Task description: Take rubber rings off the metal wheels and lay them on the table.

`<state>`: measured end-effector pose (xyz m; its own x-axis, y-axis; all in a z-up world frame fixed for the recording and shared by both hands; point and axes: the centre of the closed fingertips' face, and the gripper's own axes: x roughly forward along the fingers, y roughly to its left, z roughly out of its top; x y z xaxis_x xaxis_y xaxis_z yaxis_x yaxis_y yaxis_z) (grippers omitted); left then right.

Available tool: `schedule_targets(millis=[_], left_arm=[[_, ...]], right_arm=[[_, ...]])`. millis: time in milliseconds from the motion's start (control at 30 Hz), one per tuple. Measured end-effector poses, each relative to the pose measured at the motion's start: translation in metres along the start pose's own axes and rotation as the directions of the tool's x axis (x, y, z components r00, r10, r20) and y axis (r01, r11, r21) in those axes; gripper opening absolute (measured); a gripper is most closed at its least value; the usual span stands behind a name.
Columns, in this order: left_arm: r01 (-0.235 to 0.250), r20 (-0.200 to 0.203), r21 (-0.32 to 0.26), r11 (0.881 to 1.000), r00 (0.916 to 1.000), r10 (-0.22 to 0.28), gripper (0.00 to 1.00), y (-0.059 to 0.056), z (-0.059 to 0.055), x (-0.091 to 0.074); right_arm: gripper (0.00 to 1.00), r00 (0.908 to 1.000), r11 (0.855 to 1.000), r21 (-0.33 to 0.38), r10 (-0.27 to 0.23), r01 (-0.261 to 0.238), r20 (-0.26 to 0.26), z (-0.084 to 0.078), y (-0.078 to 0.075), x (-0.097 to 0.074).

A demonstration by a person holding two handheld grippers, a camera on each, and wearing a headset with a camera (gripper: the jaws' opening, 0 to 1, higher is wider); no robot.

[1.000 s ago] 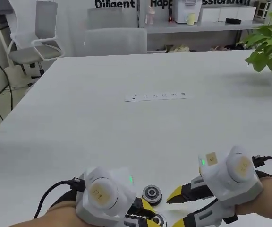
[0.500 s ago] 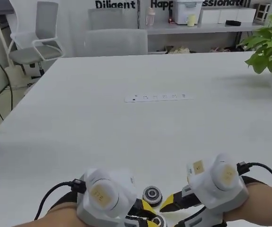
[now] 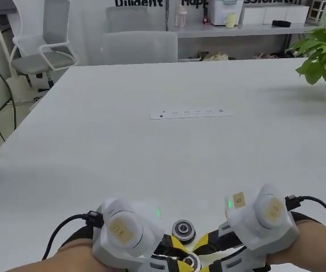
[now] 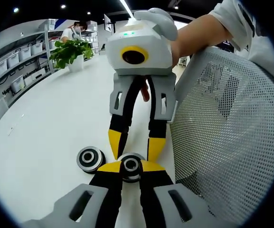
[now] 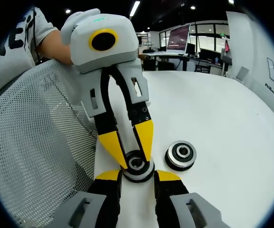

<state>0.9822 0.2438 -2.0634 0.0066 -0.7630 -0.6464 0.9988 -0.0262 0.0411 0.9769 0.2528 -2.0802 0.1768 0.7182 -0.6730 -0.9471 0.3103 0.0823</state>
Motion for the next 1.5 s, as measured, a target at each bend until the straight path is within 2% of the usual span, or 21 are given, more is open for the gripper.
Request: schedule_targets(millis=[600, 800, 1000, 1133, 1500], left_arm=[[-0.002, 0.004, -0.005, 1.0, 1.0, 0.002, 0.08, 0.0006, 0.0003, -0.0002], [-0.002, 0.004, -0.006, 1.0, 1.0, 0.002, 0.08, 0.0008, 0.0004, -0.0002], [-0.002, 0.005, -0.007, 1.0, 1.0, 0.002, 0.08, 0.0006, 0.0005, -0.0003], [-0.002, 0.006, -0.008, 1.0, 1.0, 0.002, 0.08, 0.0007, 0.0004, -0.0004], [-0.003, 0.006, -0.008, 1.0, 1.0, 0.003, 0.08, 0.0006, 0.0003, -0.0007]], right_arm=[[0.14, 0.9999, 1.0, 0.003, 0.004, -0.004, -0.016, -0.0076, -0.0009, -0.0068], [0.18, 0.9998, 1.0, -0.002, 0.009, -0.009, -0.02, -0.0072, 0.0002, -0.0056], [0.24, 1.0, 1.0, -0.003, 0.005, -0.005, 0.008, -0.0023, 0.0005, -0.0037], [0.25, 0.9999, 1.0, -0.018, -0.011, 0.011, 0.013, -0.0005, -0.002, -0.0014], [0.19, 0.9998, 1.0, 0.008, 0.001, -0.001, 0.018, -0.0021, -0.0011, -0.0033]])
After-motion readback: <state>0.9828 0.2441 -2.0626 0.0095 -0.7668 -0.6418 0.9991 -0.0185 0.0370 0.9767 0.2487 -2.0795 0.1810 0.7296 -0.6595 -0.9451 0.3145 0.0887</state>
